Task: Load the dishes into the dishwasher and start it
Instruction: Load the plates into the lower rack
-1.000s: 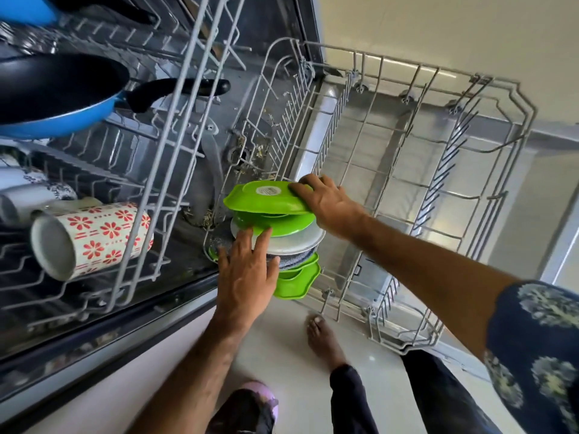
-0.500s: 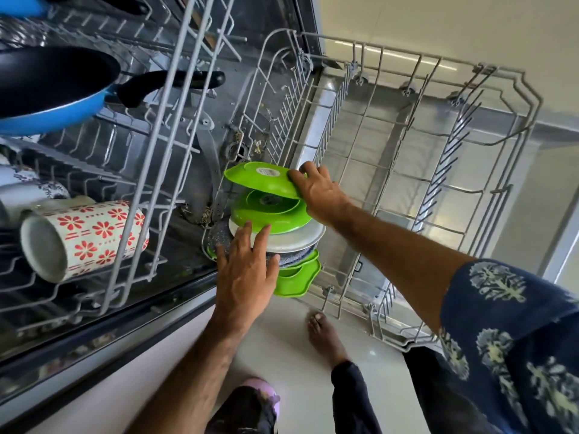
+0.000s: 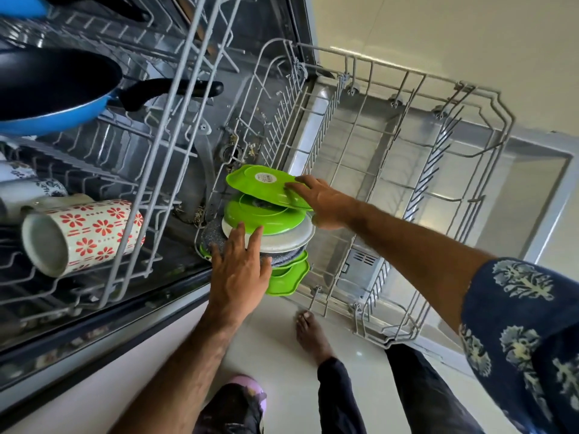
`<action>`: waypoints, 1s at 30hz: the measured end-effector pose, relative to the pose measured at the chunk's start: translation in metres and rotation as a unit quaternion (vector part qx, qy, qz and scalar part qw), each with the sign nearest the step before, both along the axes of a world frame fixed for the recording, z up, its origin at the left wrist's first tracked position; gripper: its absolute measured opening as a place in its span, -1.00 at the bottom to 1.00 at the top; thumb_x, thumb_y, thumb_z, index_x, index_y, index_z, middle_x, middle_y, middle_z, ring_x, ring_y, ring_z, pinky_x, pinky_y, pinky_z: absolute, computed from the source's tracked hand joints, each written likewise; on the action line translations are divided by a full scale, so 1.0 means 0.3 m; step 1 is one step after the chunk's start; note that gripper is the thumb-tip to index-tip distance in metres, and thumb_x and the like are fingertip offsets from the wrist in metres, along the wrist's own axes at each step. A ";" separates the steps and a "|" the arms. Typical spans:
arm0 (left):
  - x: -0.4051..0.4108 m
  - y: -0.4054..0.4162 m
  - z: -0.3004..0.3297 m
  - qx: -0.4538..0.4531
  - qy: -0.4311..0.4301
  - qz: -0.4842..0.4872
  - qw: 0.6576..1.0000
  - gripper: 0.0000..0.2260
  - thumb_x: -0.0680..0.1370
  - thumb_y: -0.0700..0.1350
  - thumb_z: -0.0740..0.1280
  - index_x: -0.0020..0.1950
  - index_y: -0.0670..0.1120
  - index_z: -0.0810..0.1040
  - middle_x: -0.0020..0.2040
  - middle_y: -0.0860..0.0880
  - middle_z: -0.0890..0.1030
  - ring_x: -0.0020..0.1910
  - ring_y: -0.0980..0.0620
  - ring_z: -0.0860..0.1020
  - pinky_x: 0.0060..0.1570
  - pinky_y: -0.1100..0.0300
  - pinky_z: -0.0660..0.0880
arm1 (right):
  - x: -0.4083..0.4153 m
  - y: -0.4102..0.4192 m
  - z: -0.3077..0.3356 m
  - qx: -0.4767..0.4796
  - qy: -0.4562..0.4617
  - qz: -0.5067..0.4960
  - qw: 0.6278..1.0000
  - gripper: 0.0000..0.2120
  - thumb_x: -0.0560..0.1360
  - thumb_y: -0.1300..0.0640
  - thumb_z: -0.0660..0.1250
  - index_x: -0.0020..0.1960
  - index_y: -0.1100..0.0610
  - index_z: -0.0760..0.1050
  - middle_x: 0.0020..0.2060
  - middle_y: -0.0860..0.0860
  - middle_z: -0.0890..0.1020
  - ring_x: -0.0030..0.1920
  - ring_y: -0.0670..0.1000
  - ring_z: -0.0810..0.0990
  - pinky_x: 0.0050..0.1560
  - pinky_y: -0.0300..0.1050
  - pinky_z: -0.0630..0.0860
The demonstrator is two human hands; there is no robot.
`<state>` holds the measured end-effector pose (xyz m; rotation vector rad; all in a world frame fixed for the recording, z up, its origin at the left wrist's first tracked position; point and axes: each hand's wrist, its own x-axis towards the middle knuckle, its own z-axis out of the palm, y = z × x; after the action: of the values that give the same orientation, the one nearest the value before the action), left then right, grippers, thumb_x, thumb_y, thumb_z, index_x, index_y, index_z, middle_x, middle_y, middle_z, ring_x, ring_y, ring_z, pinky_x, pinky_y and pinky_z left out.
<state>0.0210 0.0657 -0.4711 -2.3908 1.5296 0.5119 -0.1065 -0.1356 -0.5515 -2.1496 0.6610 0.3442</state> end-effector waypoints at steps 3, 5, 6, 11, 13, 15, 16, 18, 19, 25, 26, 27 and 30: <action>-0.025 0.008 0.018 0.025 -0.002 -0.014 1.000 -0.43 0.53 -0.01 0.39 0.51 -0.12 0.37 0.49 -0.31 0.36 0.45 -0.28 0.39 0.37 -0.34 0.30 | -0.090 0.007 0.063 -0.023 -0.006 -0.030 0.999 -0.22 0.43 0.28 0.36 0.58 0.18 0.13 0.50 0.21 0.24 0.44 0.26 0.30 0.42 0.07 0.32; -0.054 0.023 0.056 0.046 0.013 -0.025 0.999 -0.40 0.53 -0.02 0.40 0.52 -0.15 0.35 0.50 -0.34 0.33 0.47 -0.30 0.35 0.39 -0.30 0.33 | -0.153 0.035 0.124 -0.052 0.002 -0.028 0.998 -0.24 0.43 0.21 0.37 0.57 0.17 0.16 0.49 0.21 0.27 0.43 0.26 0.32 0.40 0.10 0.34; -0.075 0.031 0.081 0.050 0.015 -0.032 0.998 -0.38 0.52 -0.02 0.42 0.53 -0.17 0.34 0.51 -0.35 0.32 0.47 -0.32 0.35 0.39 -0.29 0.33 | -0.184 0.054 0.152 -0.072 0.006 -0.017 0.997 -0.24 0.44 0.16 0.38 0.57 0.17 0.16 0.49 0.22 0.28 0.43 0.26 0.32 0.41 0.12 0.33; -0.210 0.086 0.287 0.000 -0.013 -0.059 0.998 -0.37 0.60 0.16 0.20 0.55 -0.20 0.32 0.53 -0.35 0.28 0.52 -0.30 0.29 0.44 -0.28 0.27 | -0.299 0.168 0.405 -0.137 0.009 0.054 0.989 -0.21 0.50 -0.10 0.37 0.59 0.11 0.11 0.54 0.18 0.22 0.52 0.23 0.21 0.46 0.29 0.20; -0.275 0.123 0.397 -0.024 -0.010 -0.050 0.998 -0.33 0.63 0.24 0.06 0.58 -0.19 0.25 0.56 -0.33 0.22 0.56 -0.27 0.20 0.48 -0.26 0.19 | -0.337 0.220 0.543 -0.155 -0.033 0.068 0.985 -0.21 0.49 -0.11 0.37 0.59 0.11 0.12 0.55 0.17 0.23 0.52 0.23 0.22 0.46 0.34 0.20; -0.341 0.180 0.517 -0.037 -0.007 -0.026 0.999 -0.31 0.64 0.28 0.01 0.60 -0.19 0.20 0.58 -0.32 0.18 0.57 -0.27 0.18 0.50 -0.23 0.18 | -0.374 0.278 0.696 -0.167 -0.059 0.078 0.981 -0.23 0.51 -0.15 0.31 0.59 0.11 0.11 0.55 0.16 0.22 0.53 0.21 0.21 0.48 0.34 0.16; -0.378 0.215 0.579 -0.039 -0.005 -0.014 0.999 -0.30 0.65 0.29 -0.01 0.61 -0.19 0.18 0.58 -0.32 0.17 0.57 -0.27 0.18 0.50 -0.22 0.18 | -0.394 0.309 0.767 -0.174 -0.065 0.086 0.979 -0.23 0.52 -0.18 0.26 0.60 0.11 0.10 0.55 0.16 0.21 0.54 0.21 0.20 0.49 0.35 0.14; -0.439 0.285 0.683 -0.028 0.004 0.004 1.000 -0.28 0.65 0.31 -0.08 0.62 -0.18 0.12 0.59 -0.31 0.14 0.58 -0.27 0.17 0.50 -0.20 0.19 | -0.432 0.368 0.884 -0.180 -0.062 0.106 0.976 -0.21 0.52 -0.23 0.18 0.61 0.11 0.05 0.57 0.16 0.18 0.55 0.21 0.17 0.49 0.38 0.09; -0.464 0.321 0.729 -0.025 0.011 0.014 1.000 -0.27 0.65 0.32 -0.10 0.63 -0.18 0.10 0.60 -0.31 0.13 0.58 -0.27 0.16 0.51 -0.20 0.18 | -0.450 0.399 0.934 -0.182 -0.058 0.122 0.974 -0.19 0.51 -0.24 0.20 0.61 0.11 0.03 0.58 0.15 0.16 0.56 0.20 0.15 0.49 0.39 0.06; -0.559 0.680 0.993 -0.037 0.041 0.124 0.991 -0.29 0.63 0.30 -0.03 0.61 -0.18 0.16 0.60 -0.28 0.16 0.58 -0.25 0.16 0.53 -0.21 0.14 | -0.458 0.662 1.245 -0.192 -0.053 0.206 0.958 -0.15 0.47 -0.37 0.00 0.62 0.05 -0.07 0.60 0.11 0.07 0.58 0.19 0.06 0.50 0.40 -0.06; -0.564 0.754 1.034 -0.048 0.028 0.144 0.988 -0.29 0.63 0.29 -0.03 0.60 -0.19 0.18 0.60 -0.28 0.16 0.58 -0.25 0.15 0.54 -0.21 0.11 | -0.439 0.718 1.296 -0.195 -0.059 0.223 0.953 -0.14 0.45 -0.37 -0.04 0.62 0.06 -0.04 0.60 0.11 0.09 0.58 0.19 0.07 0.50 0.39 -0.05; -0.562 0.813 1.071 -0.055 0.018 0.164 0.985 -0.30 0.63 0.28 -0.03 0.60 -0.19 0.19 0.59 -0.28 0.16 0.58 -0.25 0.15 0.54 -0.21 0.10 | -0.415 0.763 1.344 -0.198 -0.067 0.236 0.949 -0.13 0.44 -0.37 -0.05 0.62 0.07 0.01 0.59 0.11 0.11 0.58 0.18 0.09 0.50 0.39 -0.03; -0.568 1.095 1.206 -0.086 -0.031 0.246 0.965 -0.31 0.63 0.26 -0.02 0.61 -0.18 0.14 0.61 -0.27 0.10 0.60 -0.25 0.08 0.54 -0.24 0.08 | -0.317 1.001 1.503 -0.216 -0.097 0.308 0.921 -0.11 0.40 -0.36 -0.04 0.61 0.09 0.06 0.59 0.11 0.11 0.58 0.16 0.08 0.49 0.36 0.06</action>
<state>-0.1494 0.3942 -0.1092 -2.9012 0.9788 0.4040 -0.2017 0.1647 -0.1006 -2.7493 -0.0900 0.3267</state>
